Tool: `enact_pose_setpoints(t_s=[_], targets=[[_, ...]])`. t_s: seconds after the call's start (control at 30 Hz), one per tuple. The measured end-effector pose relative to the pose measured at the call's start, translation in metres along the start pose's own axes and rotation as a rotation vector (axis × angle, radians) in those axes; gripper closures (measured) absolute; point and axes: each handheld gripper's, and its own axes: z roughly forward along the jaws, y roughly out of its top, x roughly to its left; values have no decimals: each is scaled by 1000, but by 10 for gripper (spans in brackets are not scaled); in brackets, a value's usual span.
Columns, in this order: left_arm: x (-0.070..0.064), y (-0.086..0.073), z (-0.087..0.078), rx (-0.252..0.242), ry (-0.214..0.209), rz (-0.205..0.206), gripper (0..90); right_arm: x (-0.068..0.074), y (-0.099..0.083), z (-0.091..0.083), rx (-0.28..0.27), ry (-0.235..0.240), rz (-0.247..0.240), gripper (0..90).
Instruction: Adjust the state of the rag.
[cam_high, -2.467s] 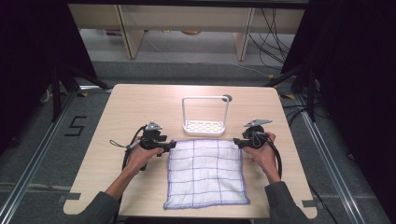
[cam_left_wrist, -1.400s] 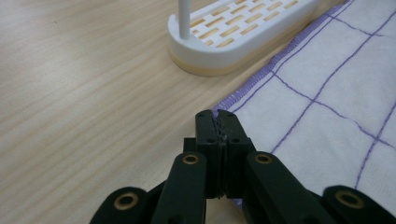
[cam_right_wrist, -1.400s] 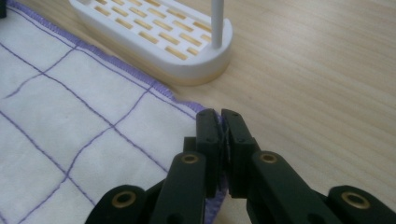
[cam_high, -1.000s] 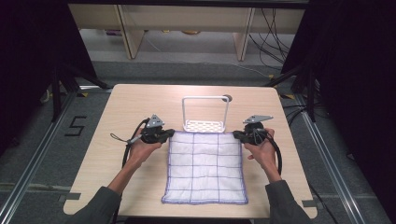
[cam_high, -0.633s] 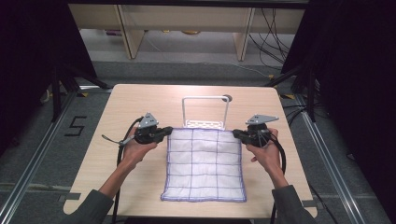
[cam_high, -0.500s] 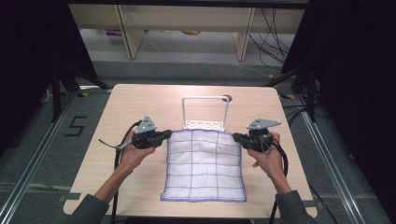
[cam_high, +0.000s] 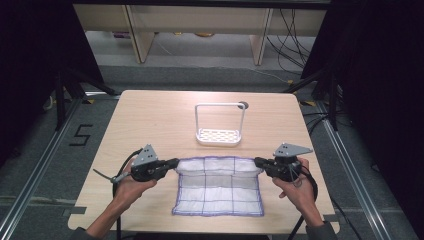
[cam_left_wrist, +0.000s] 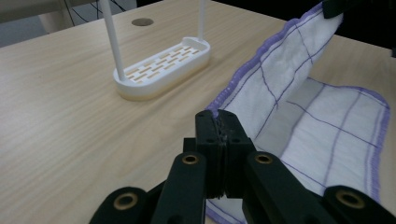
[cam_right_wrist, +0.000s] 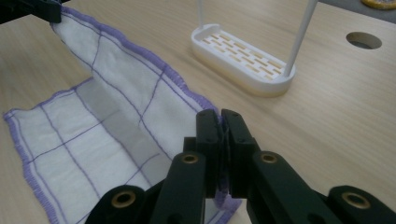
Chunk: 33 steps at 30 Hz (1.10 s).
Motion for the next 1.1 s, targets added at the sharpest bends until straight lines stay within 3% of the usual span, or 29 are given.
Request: enact_pose_setpoints(t_s=[0.07, 0.13, 0.27, 0.37, 0.57, 0.67, 0.7, 0.77, 0.83, 0.87, 0.9, 1.07, 1.1], targets=[[-6, -5, -4, 10, -14, 12, 878, 5, -8, -3, -7, 5, -23, 865], [-15, -10, -7, 31, -31, 29, 878, 10, -13, -5, -4, 25, -8, 864], [-19, -18, -8, 40, -45, 18, 876, 13, -18, -6, -10, 24, -33, 864], [-20, -25, -9, 60, -59, 11, 876, 18, -24, -8, -5, 31, -11, 863], [-28, -37, -10, 88, -81, 6, 874, 23, -39, -12, 14, 56, -33, 859], [-34, -40, -10, 99, -106, 15, 873, 25, -46, -15, 26, 57, -27, 859], [-36, -41, -9, 103, -112, 16, 873, 28, -48, -16, 37, 56, 3, 859], [-39, -44, -9, 128, -114, 39, 873, 27, -52, -17, 33, 58, -26, 859], [-40, -46, -10, 153, -119, 65, 873, 32, -56, -18, 53, 66, -1, 859], [-42, -48, -10, 140, -128, 51, 873, 32, -58, -17, 55, 60, -31, 859], [-42, -49, -11, 156, -134, 57, 873, 34, -61, -17, 69, 62, -18, 858], [-45, -56, -11, 190, -135, 89, 869, 39, -70, -17, 94, 71, -39, 855], [-46, -55, -12, 207, -135, 97, 869, 43, -72, -17, 105, 77, -22, 853]])
